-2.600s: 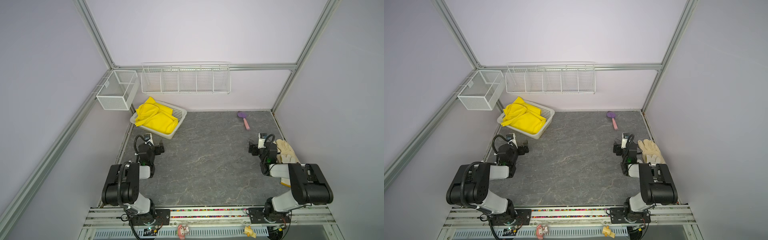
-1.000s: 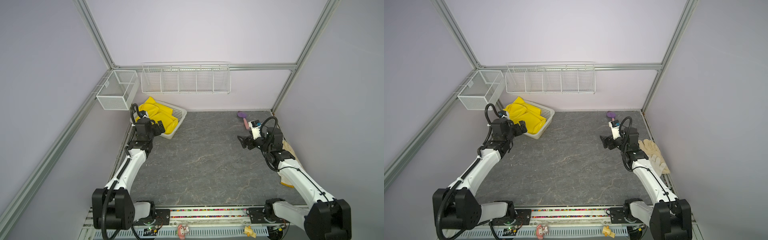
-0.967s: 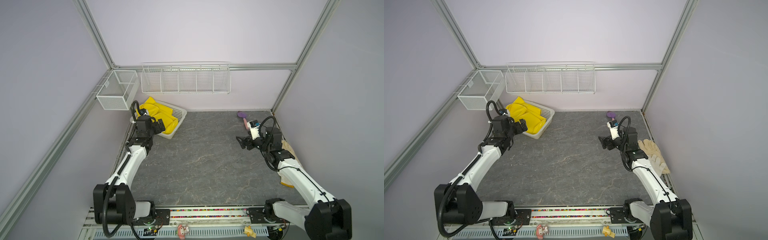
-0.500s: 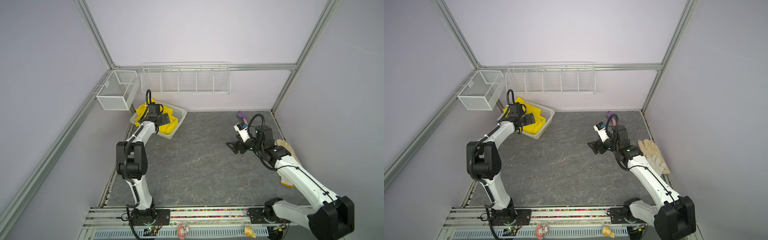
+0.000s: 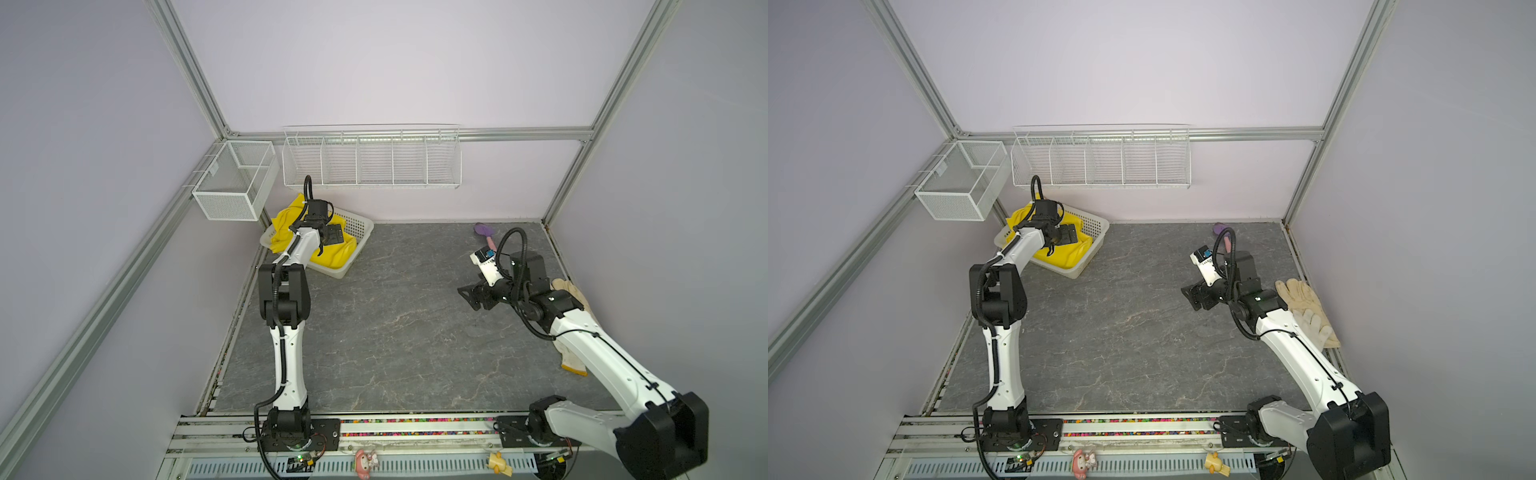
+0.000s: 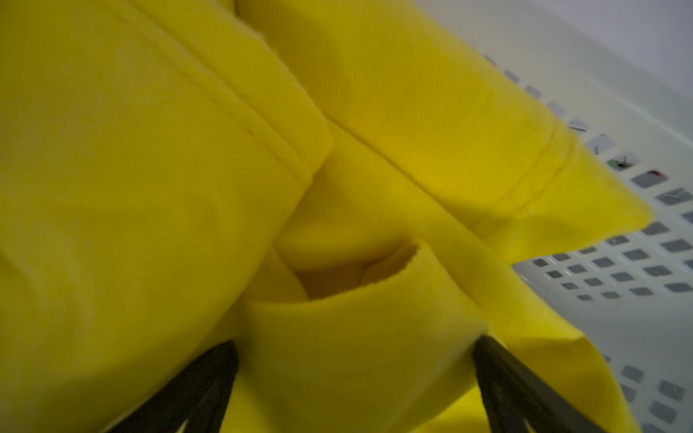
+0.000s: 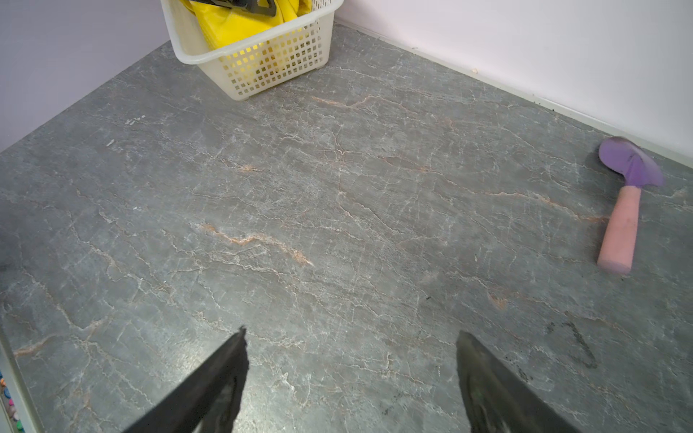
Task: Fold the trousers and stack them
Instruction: 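Grasp the yellow trousers inside the basket with the left gripper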
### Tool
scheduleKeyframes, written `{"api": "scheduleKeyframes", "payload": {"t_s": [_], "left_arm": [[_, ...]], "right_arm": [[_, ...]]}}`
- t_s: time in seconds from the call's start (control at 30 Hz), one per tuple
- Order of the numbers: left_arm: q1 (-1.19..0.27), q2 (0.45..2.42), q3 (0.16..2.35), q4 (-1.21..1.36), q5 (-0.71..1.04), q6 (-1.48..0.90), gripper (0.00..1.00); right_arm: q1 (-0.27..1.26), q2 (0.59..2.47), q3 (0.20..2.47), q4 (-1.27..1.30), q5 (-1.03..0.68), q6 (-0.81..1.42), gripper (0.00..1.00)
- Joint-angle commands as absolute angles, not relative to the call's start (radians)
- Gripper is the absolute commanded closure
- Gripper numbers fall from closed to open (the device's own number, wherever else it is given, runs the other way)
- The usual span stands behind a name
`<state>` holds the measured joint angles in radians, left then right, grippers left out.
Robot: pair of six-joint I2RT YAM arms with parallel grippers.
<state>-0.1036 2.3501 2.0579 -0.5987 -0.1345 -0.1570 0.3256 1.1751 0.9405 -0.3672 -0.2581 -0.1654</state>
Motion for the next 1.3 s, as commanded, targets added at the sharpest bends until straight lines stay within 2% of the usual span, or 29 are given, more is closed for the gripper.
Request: {"api": "scheduleKeyframes", "payload": {"t_s": [0.0,0.4,0.5,0.67,0.87,1.0,1.27], "left_arm": [[-0.109,2.439,2.165,-0.781,-0.128,-0.106,0.01],[-0.109,2.591,2.255,-0.943,-0.167,-0.015,0.0],[-0.109,2.603,2.268,-0.953,-0.189,0.001,0.1],[-0.109,2.618,2.289,-0.971,-0.164,0.016,0.37],[-0.109,2.604,2.326,-1.019,-0.17,-0.01,1.0],[-0.109,2.551,2.35,-1.051,-0.177,-0.027,1.0],[-0.109,2.318,2.198,-0.934,-0.16,-0.112,1.0]], "right_arm": [[0.313,1.199,0.97,-0.392,-0.256,-0.196,0.12],[0.302,1.229,0.991,-0.433,-0.26,-0.186,0.12],[0.298,1.231,0.984,-0.433,-0.259,-0.172,0.12],[0.296,1.248,0.988,-0.431,-0.256,-0.149,0.12],[0.287,1.266,0.995,-0.428,-0.254,-0.142,0.12],[0.275,1.265,0.99,-0.407,-0.259,-0.126,0.12],[0.268,1.248,0.977,-0.384,-0.258,-0.114,0.12]]}}
